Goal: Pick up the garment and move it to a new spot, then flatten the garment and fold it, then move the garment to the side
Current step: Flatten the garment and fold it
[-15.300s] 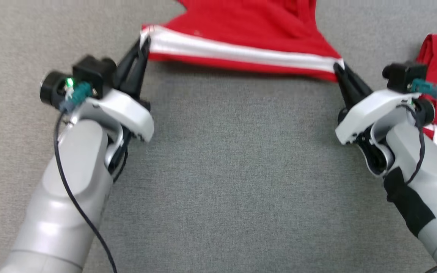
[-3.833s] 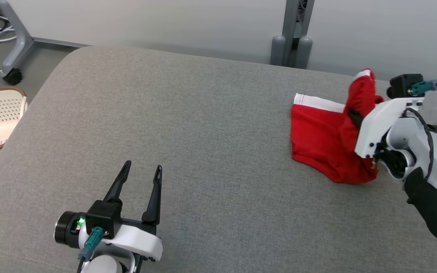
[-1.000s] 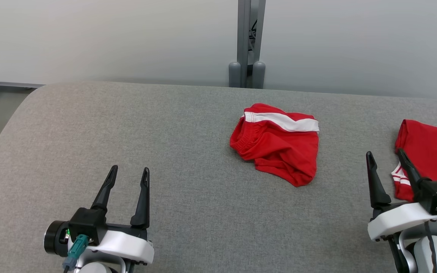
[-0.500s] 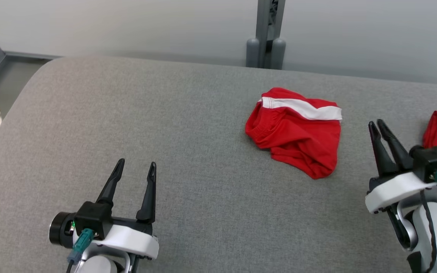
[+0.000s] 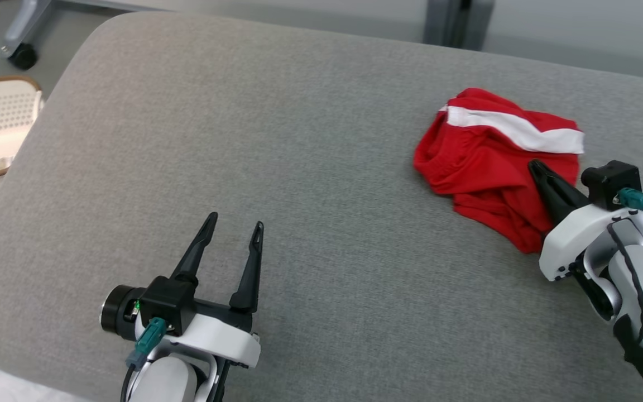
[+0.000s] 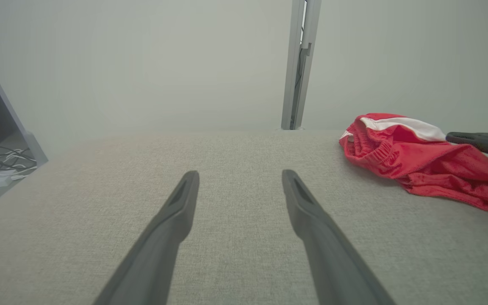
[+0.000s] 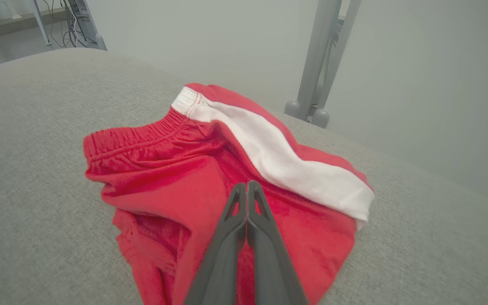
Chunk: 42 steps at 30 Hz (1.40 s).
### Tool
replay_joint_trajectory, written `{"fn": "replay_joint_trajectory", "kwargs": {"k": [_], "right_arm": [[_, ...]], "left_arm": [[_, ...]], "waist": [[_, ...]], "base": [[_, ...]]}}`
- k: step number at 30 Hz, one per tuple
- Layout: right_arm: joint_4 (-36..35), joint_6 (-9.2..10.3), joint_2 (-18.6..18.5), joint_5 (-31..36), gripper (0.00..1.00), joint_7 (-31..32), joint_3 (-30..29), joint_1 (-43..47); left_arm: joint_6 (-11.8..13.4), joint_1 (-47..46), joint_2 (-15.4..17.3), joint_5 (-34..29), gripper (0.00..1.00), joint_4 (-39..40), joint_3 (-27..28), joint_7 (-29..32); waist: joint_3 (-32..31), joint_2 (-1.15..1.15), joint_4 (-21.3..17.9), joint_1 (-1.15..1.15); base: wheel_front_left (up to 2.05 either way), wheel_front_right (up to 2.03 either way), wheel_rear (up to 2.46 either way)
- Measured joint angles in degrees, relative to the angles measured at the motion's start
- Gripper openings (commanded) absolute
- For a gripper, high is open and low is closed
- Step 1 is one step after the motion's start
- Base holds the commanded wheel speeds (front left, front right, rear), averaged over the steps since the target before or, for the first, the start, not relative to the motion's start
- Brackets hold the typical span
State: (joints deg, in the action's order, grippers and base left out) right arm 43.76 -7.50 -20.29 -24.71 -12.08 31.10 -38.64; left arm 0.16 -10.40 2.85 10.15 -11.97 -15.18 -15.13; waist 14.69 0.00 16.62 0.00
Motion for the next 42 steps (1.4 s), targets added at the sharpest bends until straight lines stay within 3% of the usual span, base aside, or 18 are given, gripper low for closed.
{"fn": "replay_joint_trajectory", "kwargs": {"k": [9,20,34,42], "right_arm": [[5.50,0.00,-4.08,-8.49,0.00,1.93,8.53,-7.36],[12.41,0.00,-7.33,-14.61,0.00,1.45,12.82,-16.73],[18.58,0.02,-6.83,-16.88,0.00,1.24,21.15,-22.08],[16.34,0.01,-4.63,-18.68,0.00,-1.75,24.92,-21.75]], "left_arm": [[0.92,-1.91,-0.03,1.31,1.00,0.59,-1.81,0.00],[1.86,-3.20,-0.05,2.64,1.00,1.30,-3.70,0.00],[2.19,-5.10,-0.02,3.50,1.00,1.26,-4.31,0.00],[2.77,-4.98,-0.02,3.58,1.00,0.74,-4.08,0.00]], "waist": [[2.91,0.00,3.55,0.00],[6.47,0.00,5.09,0.00],[9.56,0.00,6.93,0.00],[7.28,0.00,6.43,0.00]], "base": [[0.00,0.00,0.00],[0.00,0.00,0.00],[0.00,0.00,0.00],[0.00,0.00,0.00]]}}
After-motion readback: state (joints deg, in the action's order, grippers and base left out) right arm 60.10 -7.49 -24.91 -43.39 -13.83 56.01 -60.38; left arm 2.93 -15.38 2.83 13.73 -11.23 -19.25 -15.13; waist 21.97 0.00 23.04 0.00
